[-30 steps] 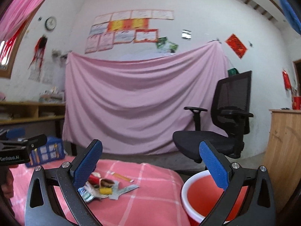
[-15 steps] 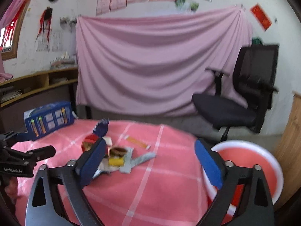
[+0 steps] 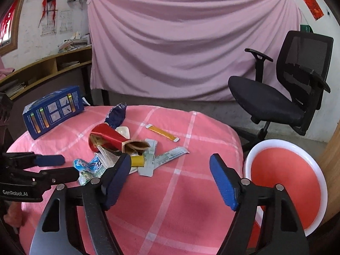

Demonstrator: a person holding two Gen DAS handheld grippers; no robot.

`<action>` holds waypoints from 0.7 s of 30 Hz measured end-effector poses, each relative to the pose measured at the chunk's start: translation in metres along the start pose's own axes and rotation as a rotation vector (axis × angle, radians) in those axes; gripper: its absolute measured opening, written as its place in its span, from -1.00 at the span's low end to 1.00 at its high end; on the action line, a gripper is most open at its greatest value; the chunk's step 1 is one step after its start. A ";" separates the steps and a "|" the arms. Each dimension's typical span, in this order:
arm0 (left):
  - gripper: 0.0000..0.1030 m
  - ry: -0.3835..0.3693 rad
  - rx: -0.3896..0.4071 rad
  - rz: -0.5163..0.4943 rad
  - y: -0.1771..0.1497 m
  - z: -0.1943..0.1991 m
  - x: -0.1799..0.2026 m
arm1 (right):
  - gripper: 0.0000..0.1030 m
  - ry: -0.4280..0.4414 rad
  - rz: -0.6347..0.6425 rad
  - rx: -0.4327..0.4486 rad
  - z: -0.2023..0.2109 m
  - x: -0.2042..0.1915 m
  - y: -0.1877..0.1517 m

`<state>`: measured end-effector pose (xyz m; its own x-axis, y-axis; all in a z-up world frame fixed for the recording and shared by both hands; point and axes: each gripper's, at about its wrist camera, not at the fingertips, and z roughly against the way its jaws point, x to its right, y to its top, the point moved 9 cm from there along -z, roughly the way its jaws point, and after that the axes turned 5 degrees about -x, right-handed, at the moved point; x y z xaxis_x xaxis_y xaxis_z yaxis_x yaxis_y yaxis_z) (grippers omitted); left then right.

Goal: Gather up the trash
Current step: 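Move both tools back over the trash on the table, then grasp green medicine packet with left gripper while right grasps yellow tube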

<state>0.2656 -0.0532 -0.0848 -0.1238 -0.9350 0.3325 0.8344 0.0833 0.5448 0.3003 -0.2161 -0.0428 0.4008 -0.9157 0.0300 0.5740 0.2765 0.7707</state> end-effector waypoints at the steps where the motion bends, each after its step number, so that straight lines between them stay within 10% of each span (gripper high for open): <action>1: -0.16 -0.007 -0.006 0.014 0.000 -0.001 0.002 | 0.45 0.003 -0.003 -0.007 -0.001 0.001 -0.001; 10: -0.85 -0.067 -0.018 0.167 0.014 0.001 -0.006 | 0.28 0.030 0.022 -0.081 -0.016 -0.007 -0.006; 21: -0.94 -0.003 0.062 0.089 0.019 0.018 -0.012 | 0.03 0.156 -0.028 -0.178 -0.044 -0.023 -0.007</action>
<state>0.2732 -0.0342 -0.0641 -0.0520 -0.9219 0.3840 0.8072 0.1876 0.5597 0.3181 -0.1844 -0.0770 0.4802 -0.8715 -0.0994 0.6981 0.3111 0.6449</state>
